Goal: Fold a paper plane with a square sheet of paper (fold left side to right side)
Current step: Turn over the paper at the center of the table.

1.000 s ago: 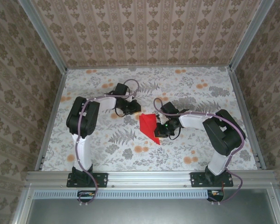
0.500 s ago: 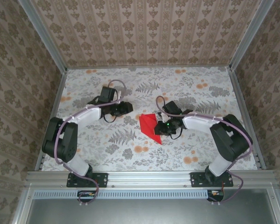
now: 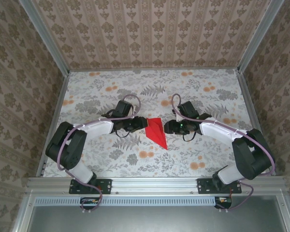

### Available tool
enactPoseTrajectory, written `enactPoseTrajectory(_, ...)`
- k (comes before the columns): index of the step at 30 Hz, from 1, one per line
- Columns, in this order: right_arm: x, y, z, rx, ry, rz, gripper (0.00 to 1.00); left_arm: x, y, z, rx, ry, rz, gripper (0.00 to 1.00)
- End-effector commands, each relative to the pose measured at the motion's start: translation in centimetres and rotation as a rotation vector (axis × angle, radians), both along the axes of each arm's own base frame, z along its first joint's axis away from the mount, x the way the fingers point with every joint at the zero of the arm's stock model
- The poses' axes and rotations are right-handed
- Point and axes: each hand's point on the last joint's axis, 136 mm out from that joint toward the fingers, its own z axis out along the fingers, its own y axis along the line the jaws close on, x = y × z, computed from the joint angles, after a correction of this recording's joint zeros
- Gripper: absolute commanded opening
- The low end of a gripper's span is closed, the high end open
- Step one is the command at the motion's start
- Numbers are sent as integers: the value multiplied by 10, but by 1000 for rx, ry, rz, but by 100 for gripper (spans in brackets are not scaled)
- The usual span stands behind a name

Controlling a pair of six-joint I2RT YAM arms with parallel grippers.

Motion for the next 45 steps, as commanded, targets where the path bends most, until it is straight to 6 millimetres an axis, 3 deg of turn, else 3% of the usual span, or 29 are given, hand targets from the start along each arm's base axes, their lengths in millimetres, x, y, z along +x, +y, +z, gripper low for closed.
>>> enactPoseTrajectory(1,5,5,1,21,-22,9,54,7,-14,-2,-36,11,5,47)
enactPoseTrajectory(10,18,31,-5,115,-7,58,54,13,-32,-8,-39,21,-21,47)
enactPoseTrajectory(15,24,46,-7,138,-2,98,52,13,-31,-13,-24,32,-15,47)
enactPoseTrajectory(20,32,48,-17,119,9,90,45,12,-28,-12,-8,29,-11,47)
enactPoseTrajectory(29,36,37,-20,51,0,71,5,12,-31,-10,-21,36,-10,50)
enactPoseTrajectory(45,32,27,-23,40,12,39,4,26,-52,-12,-55,33,-44,51)
